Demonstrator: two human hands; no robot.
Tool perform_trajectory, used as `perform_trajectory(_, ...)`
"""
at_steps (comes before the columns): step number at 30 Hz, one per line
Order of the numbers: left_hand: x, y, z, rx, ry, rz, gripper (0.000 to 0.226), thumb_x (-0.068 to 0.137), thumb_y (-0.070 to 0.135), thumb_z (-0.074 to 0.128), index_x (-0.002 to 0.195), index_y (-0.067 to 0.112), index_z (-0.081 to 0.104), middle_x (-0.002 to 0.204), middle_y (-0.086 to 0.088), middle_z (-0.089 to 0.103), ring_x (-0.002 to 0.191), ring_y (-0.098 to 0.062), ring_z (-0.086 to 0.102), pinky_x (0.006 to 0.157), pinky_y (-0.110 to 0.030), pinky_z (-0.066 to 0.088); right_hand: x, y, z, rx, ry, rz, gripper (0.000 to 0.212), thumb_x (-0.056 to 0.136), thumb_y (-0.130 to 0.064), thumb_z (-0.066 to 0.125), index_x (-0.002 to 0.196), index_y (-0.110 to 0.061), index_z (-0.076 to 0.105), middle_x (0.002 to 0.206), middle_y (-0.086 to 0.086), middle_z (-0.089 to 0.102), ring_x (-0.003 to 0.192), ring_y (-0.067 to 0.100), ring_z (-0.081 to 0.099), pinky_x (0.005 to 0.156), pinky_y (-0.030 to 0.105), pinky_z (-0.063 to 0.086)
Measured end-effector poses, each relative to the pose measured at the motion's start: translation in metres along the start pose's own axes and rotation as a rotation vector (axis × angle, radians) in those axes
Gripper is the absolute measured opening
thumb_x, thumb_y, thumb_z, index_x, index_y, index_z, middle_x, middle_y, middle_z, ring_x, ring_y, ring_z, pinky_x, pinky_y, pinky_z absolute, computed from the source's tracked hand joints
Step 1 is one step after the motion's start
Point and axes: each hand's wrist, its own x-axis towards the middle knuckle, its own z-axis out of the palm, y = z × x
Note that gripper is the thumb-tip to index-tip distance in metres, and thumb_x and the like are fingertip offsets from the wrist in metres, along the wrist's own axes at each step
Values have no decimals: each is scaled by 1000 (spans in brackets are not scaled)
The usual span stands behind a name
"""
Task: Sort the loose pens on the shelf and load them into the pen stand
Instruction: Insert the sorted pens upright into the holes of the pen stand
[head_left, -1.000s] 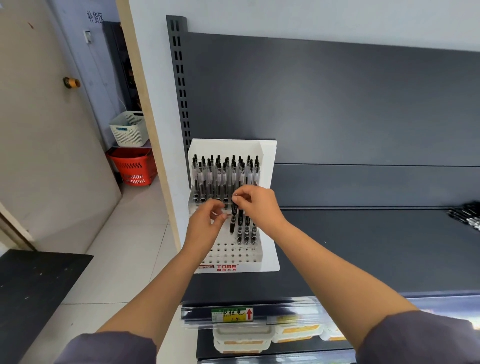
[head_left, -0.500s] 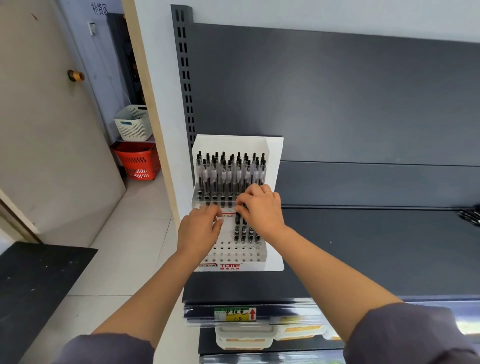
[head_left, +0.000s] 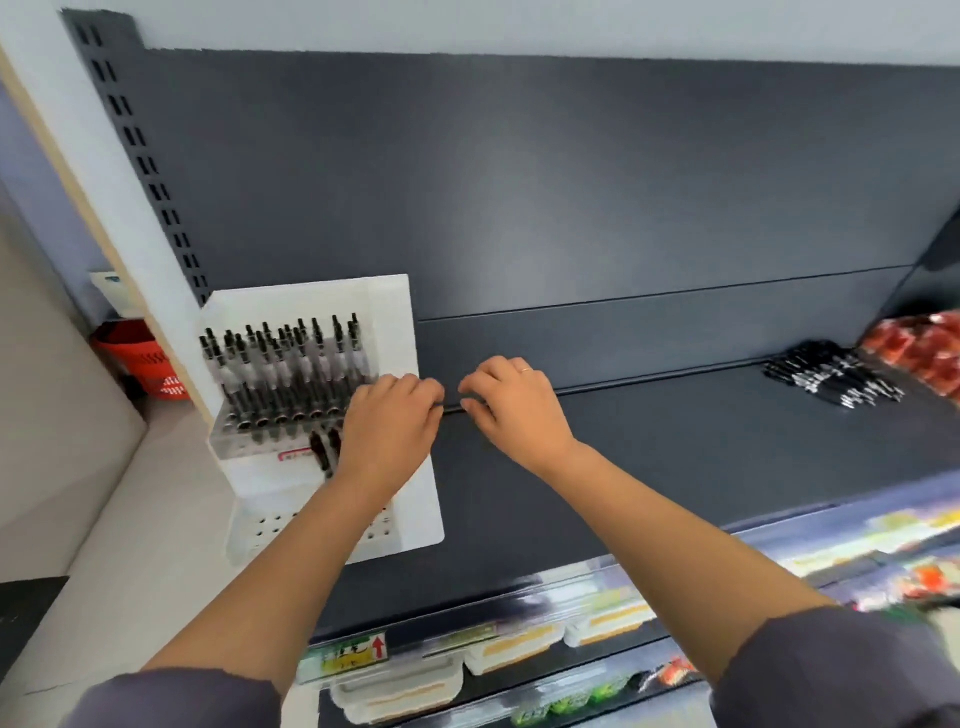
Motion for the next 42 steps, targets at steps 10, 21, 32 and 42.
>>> perform_trajectory(10,80,275,67,-164,-5,312,12,93,29,49,98,23,59,88,5,62,87,-23,56,74,-33,35,-134,241,-118,-89,38,351,27,97,-29,46,117,-19,62,109,4,59,103,28,52,82,37,44)
perform_trajectory(21,147,413,151,-189,-181,452,17,95,28,43,103,26,58,88,9,62,88,-16,54,78,-30,38,-190,416,-142,-66,-17,583,27,97,-25,46,118,-20,61,110,3,62,105,27,53,81,39,47)
perform_trajectory(32,252,476,280,-161,-538,420,37,95,34,44,131,28,44,122,5,56,114,-20,48,94,-36,37,-136,553,-107,-103,-241,649,32,97,-23,44,126,-21,58,122,5,60,113,29,53,89,42,47)
perform_trajectory(42,274,517,354,-86,-789,228,59,95,36,43,146,35,13,133,-6,45,121,-28,44,97,-41,35,-94,624,-52,-215,-430,565,27,94,-21,46,116,-19,62,117,5,58,113,30,50,85,39,39)
